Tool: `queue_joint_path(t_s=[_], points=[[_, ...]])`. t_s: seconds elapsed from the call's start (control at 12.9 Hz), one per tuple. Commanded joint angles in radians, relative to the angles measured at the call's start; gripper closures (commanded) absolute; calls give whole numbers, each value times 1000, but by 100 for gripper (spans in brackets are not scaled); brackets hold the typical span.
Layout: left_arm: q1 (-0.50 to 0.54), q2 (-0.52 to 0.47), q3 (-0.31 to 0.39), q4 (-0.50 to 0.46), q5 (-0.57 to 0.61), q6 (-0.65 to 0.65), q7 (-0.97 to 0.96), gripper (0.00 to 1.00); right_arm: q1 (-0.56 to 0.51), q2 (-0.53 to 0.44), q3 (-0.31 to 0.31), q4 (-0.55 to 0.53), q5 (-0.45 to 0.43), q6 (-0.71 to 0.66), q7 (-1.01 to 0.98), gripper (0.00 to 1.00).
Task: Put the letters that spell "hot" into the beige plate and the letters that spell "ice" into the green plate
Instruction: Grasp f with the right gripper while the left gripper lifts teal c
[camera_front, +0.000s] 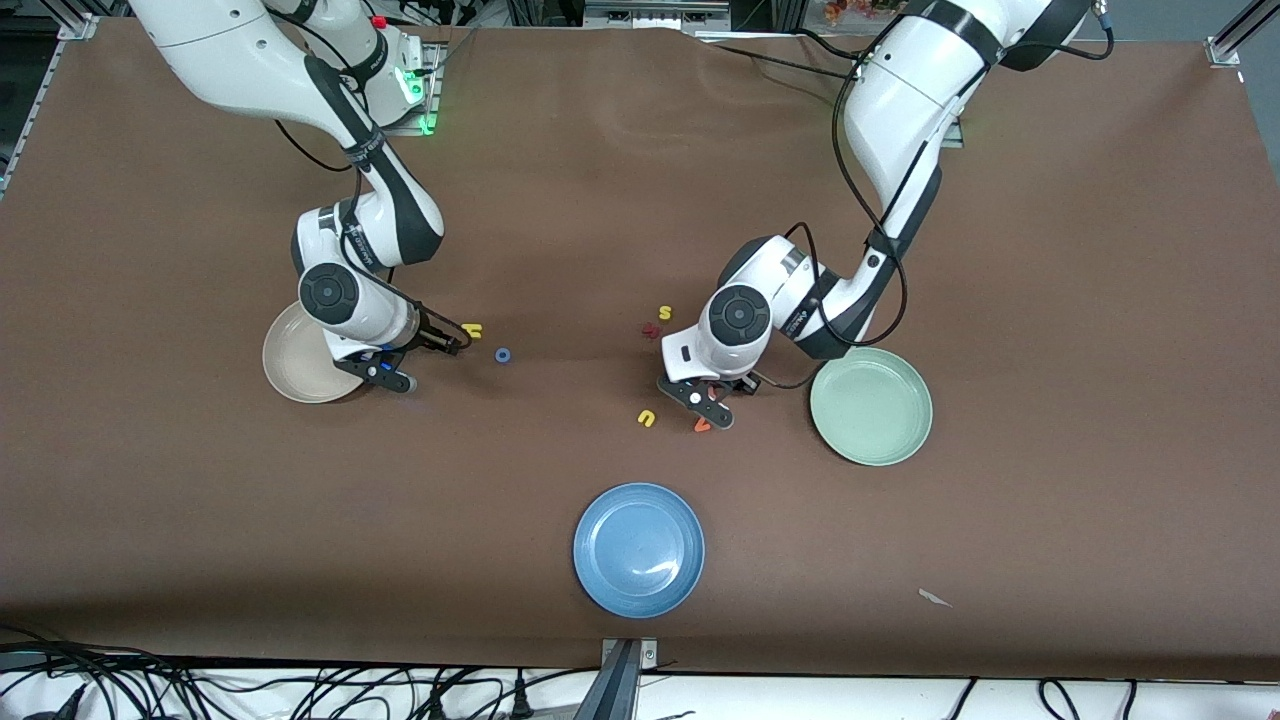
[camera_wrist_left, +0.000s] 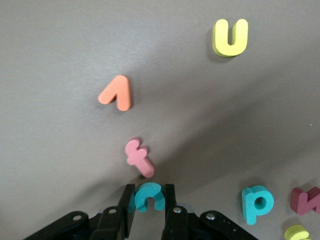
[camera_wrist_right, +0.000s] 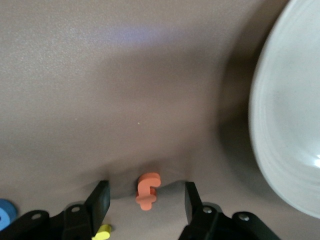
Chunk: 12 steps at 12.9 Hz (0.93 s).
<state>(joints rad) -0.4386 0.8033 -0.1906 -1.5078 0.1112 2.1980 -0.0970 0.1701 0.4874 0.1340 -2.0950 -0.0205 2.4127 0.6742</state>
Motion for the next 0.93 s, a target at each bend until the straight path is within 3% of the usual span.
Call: queue_joint_path(t_s=[0.0,0.23,0.46,0.7,0.77,0.85], points=[[43,-79,0,-3,30,-99,10,100,5,8,-1,-8,-13,25,16,31],[127,-122,2,-3,30,-184,52,99,5,16,-1,-7,-13,36,15,33],[230,-119,0,-6,28,-196,212,98,5,16,-1,-5,-13,36,10,43],[276,-102,11,-20,39,-196,212,87,3,17,-1,-4,-13,34,7,50],[284,-102,11,-20,39,-198,212,79,3,17,-1,-4,-13,34,7,53],[285,-102,11,-20,39,-201,211,78,3,17,-2,-2,-13,34,7,53]])
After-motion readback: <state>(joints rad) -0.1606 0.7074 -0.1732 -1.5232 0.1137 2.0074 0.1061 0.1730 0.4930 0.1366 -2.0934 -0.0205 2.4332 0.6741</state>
